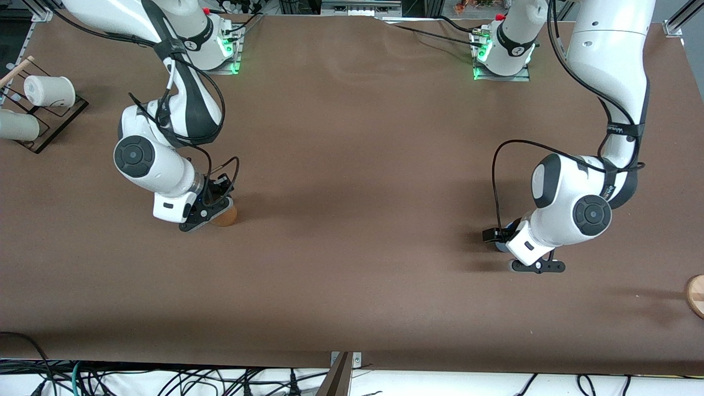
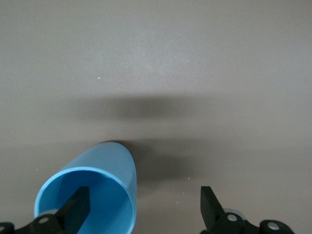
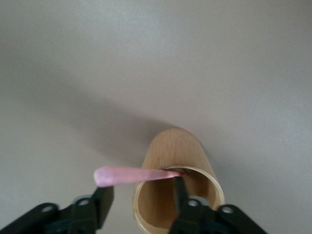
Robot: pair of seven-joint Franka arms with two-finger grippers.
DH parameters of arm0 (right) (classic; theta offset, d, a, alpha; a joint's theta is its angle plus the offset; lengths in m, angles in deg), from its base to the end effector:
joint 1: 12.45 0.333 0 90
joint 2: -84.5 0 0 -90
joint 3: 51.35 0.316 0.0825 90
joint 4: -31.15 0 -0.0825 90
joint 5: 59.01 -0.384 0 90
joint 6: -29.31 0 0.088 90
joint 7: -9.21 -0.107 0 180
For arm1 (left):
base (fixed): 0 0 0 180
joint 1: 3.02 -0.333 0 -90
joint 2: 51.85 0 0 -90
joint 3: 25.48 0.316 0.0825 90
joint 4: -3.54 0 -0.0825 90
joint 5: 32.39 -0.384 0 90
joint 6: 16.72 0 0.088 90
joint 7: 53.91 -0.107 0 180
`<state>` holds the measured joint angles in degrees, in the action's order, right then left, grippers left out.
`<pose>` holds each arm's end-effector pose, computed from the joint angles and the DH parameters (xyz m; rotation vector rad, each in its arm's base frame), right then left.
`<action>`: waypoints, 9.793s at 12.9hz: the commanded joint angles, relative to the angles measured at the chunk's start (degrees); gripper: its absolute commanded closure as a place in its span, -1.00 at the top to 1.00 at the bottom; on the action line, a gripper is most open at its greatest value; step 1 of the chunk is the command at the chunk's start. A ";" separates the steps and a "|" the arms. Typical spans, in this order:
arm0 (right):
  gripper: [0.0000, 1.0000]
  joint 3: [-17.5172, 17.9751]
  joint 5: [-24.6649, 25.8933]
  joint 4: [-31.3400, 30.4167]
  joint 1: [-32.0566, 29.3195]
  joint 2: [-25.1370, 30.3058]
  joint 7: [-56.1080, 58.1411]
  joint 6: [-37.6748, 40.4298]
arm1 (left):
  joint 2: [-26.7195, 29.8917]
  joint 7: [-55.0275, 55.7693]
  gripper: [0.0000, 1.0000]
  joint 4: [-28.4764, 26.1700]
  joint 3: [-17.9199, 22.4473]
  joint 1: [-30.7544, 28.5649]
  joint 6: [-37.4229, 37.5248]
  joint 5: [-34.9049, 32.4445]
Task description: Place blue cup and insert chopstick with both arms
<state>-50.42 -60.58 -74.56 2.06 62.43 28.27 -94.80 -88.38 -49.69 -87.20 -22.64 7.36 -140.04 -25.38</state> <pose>0.6073 0.1682 0.3124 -2.9776 -0.8968 0.0982 0.6833 -0.1001 0.2587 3.0767 0.0062 -0.1145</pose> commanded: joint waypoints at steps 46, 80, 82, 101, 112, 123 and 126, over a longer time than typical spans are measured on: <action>-1.00 2.50 -0.10 20.37 12.90 5.11 -18.00 19.36 | -11.55 34.01 1.00 19.55 -3.54 24.78 4.48 3.78; -1.00 0.48 7.36 38.73 30.31 -20.73 -46.92 -8.42 | 28.88 -9.85 1.00 6.54 3.93 -9.06 36.48 -1.47; -0.70 0.57 8.95 38.47 30.75 -20.82 -47.19 -8.34 | 28.53 -10.03 1.00 6.54 3.93 -9.06 36.40 -1.47; 1.00 -0.84 -1.51 27.98 13.37 1.64 -24.90 24.45 | 28.00 -9.76 1.00 7.16 3.75 -8.27 36.40 -1.04; 1.00 -1.80 -0.72 8.67 -3.00 23.56 -3.68 32.53 | 27.91 -9.85 1.00 6.98 3.75 -8.27 36.57 -1.03; 1.00 -3.47 1.22 11.22 -3.00 22.34 -4.38 33.06 | 27.56 -9.68 1.00 7.16 3.75 -8.27 36.57 -1.56; 1.00 -4.26 1.04 11.49 -3.18 21.55 -3.77 33.41 | 27.65 -9.59 1.00 7.42 3.66 -8.19 36.57 -1.48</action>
<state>-54.64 -59.93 -64.07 -0.51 84.24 23.62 -62.44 -60.75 -58.53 -80.35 -18.91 -1.11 -103.37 -25.55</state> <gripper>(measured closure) 0.000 0.000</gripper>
